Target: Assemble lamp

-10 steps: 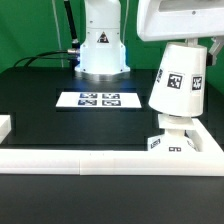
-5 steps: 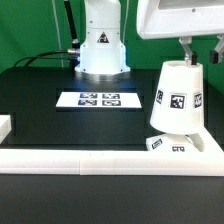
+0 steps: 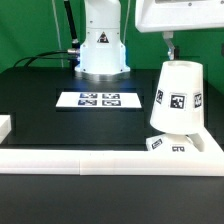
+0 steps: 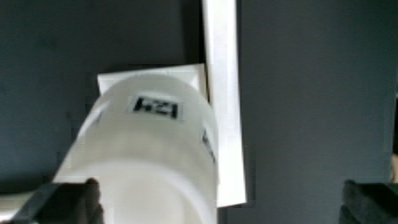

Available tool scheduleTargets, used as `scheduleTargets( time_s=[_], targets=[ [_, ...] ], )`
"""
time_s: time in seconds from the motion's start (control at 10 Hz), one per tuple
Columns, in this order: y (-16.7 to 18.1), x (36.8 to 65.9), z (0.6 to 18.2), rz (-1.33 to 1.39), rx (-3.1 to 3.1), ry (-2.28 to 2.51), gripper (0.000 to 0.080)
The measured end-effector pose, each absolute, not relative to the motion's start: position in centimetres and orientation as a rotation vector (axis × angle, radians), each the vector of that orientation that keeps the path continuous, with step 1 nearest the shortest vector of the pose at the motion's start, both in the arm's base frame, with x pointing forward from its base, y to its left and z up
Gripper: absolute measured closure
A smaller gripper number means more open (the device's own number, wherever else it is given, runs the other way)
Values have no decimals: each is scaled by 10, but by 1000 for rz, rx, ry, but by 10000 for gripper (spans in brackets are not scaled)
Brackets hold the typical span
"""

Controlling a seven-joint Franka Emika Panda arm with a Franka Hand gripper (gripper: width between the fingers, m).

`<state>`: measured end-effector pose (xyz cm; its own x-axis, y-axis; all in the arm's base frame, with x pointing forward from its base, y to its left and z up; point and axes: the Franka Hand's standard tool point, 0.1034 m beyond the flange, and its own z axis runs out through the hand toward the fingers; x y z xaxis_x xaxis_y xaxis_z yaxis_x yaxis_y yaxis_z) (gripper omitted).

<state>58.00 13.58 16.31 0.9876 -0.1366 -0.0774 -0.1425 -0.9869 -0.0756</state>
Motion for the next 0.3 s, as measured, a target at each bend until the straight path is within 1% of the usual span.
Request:
scheduleTargets(
  time_s=[0.3],
  targets=[
    [134, 581, 160, 114, -3053, 192, 100]
  ],
)
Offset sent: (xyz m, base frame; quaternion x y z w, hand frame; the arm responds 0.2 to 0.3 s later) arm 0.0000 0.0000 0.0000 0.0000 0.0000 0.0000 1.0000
